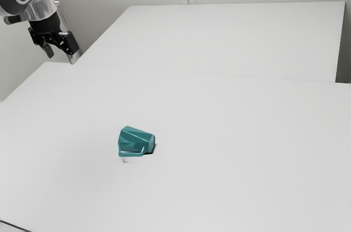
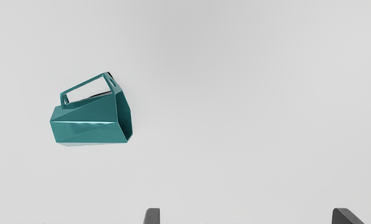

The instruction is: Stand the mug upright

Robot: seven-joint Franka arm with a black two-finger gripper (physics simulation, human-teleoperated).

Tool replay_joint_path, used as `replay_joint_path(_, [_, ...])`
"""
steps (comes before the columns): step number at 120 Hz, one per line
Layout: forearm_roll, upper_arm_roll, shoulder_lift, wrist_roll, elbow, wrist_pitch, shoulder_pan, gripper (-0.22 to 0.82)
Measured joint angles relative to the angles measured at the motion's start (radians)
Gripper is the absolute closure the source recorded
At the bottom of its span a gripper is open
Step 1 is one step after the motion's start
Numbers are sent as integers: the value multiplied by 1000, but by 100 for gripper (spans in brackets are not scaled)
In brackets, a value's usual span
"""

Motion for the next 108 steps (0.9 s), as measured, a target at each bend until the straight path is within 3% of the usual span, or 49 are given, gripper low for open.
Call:
replay_joint_path(41, [-29,-10,-51,0,-106,43,17,0])
replay_joint_path(68, [-315,-8,-68,0,-316,87,155,0])
replay_joint_path(83, [-439,-8,-49,0,-435,140,186,0])
replay_joint_path(108, [-612,-8,63,0,-455,222,211,0])
